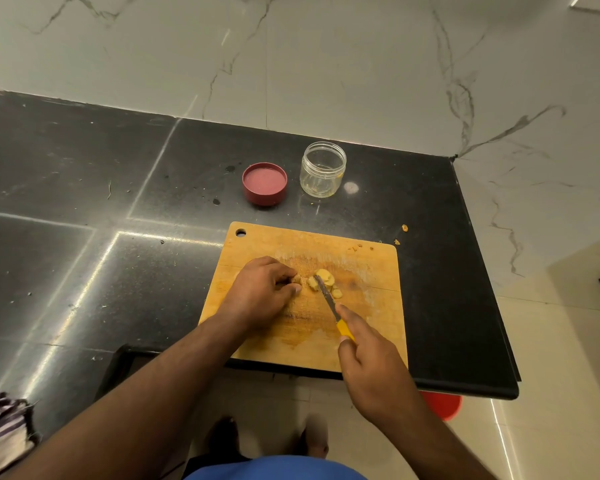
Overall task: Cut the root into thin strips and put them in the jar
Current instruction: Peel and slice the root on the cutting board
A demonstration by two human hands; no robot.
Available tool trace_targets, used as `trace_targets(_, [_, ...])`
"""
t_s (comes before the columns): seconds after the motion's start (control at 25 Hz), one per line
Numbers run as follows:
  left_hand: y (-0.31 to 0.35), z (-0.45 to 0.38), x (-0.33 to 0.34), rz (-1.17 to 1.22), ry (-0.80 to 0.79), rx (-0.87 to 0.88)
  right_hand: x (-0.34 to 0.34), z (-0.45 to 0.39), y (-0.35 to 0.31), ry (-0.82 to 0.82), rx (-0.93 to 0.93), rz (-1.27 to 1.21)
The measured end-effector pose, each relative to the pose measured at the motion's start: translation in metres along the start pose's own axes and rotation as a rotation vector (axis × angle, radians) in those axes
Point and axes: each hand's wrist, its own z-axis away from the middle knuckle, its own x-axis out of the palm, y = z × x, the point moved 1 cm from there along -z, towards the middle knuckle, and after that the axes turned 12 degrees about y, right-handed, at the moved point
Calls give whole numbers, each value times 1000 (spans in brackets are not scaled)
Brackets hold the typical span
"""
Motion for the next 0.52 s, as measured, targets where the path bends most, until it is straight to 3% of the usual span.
trace_targets(0.52, [2,1,1,38,73,-24,19,-8,-18,-45,-142,217])
